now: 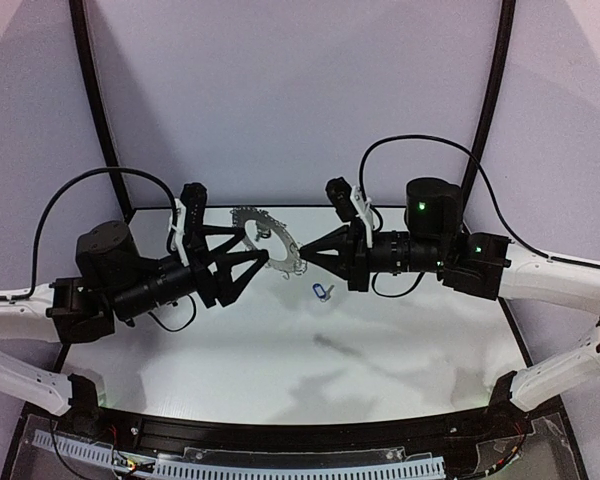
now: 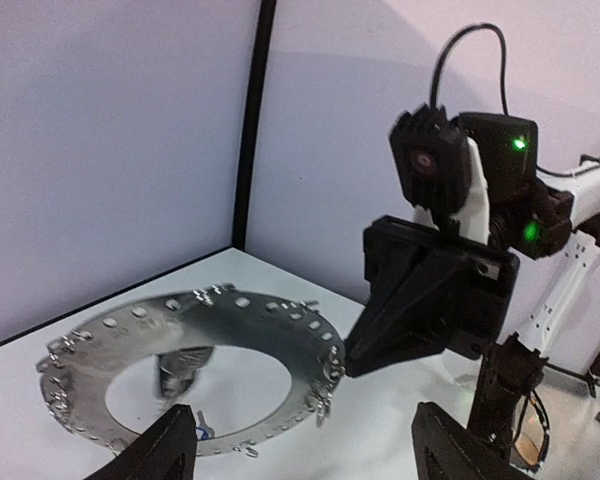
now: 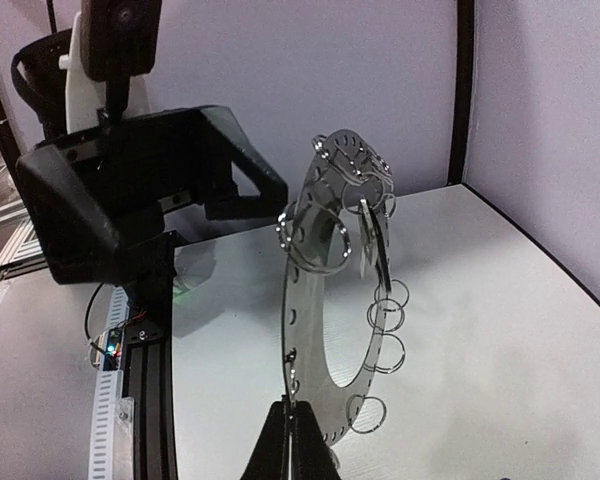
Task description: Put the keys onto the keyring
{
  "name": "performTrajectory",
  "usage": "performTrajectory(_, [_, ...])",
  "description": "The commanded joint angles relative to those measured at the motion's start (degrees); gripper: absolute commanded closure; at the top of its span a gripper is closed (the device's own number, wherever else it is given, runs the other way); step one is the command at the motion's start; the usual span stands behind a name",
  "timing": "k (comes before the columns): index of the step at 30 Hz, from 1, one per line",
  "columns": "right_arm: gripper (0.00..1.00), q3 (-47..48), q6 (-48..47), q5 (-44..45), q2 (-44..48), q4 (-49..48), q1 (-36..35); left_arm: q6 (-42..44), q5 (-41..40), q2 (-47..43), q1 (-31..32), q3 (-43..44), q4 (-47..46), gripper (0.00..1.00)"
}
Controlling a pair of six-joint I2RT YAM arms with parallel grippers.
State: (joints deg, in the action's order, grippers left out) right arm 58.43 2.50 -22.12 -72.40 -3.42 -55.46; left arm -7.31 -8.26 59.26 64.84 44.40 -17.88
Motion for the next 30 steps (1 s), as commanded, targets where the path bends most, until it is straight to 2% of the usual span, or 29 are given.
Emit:
performTrajectory(1, [1.0, 1.04, 2.72, 0.32, 0.9, -4.32, 0.18, -3.2, 8.23, -1.06, 0.07, 0.1, 4.44, 0.28])
performTrajectory(8, [1.0, 0.78, 2.84, -1.82, 0.53, -5.65, 0.18, -3.15, 10.92, 4.27, 0.03, 5.65, 6.77, 0.38])
performTrajectory(13, [1.0, -0.68, 4.41, -4.86, 0.93, -9.14, 0.18, -3.45, 8.78, 5.85, 0.04, 6.64, 6.45, 0.46])
performTrajectory(16, [1.0, -0.62, 4.61, -5.37, 1.12, -9.15, 0.18, -4.23, 7.2, 5.74, 0.05, 6.14, 4.99, 0.48])
performTrajectory(23, [1.0, -0.73, 5.36, -7.68, 0.47, -10.15, 0.18, -5.2, 9.96, 6.05, 0.07, 4.61, -0.53, 0.54])
performTrajectory(30, [1.0, -0.65, 5.25, -9.44, -0.14, -10.2, 0.09, -4.89, 9.67, 8.67, 0.03, 6.71, 0.04, 0.58])
